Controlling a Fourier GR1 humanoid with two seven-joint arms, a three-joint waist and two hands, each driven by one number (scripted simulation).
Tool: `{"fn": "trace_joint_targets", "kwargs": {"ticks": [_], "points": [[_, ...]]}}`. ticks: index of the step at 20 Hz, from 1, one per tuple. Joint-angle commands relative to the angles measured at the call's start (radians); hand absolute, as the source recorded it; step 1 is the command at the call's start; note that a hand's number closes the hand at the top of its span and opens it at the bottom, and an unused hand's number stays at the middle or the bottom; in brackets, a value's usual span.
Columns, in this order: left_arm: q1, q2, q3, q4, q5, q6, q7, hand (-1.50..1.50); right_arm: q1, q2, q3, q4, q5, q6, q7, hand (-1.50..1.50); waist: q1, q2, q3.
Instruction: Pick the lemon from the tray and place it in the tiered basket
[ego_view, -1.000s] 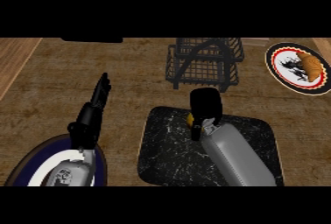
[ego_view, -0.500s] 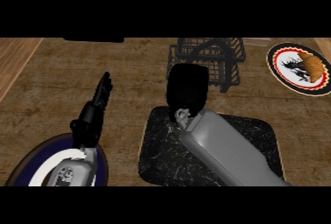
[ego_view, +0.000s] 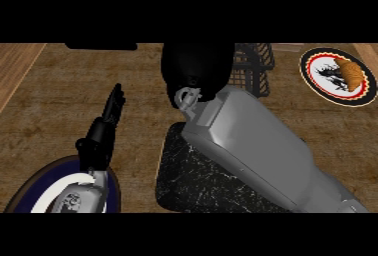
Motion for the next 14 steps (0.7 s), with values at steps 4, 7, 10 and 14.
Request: {"fn": "trace_joint_targets", "kwargs": {"ticks": [4,7,10,14], "points": [[0.001,0.003,0.008,0.008,-0.007,0.007,0.008,0.00,-0.179,0.020,-0.154,0.057,-0.078,-0.017,0.244,1.50,-0.007,0.007,0.001],[0.018,0.006,0.009,0.031,0.011,-0.014,-0.068,0.00,-0.194,0.020,-0.157,0.182,-0.081,-0.146,0.207,1.50,0.010,0.016,0.000],[-0.009,0.004,0.018,0.037,0.012,-0.010,-0.060,0.00,-0.272,0.020,-0.216,0.272,-0.045,-0.109,0.145,1.50,-0.005,0.016,0.000],[0.003,-0.010,0.010,0.018,-0.005,0.014,-0.019,0.00,-0.231,0.020,-0.214,0.301,0.028,-0.163,0.117,1.50,-0.014,0.013,0.002]]}}
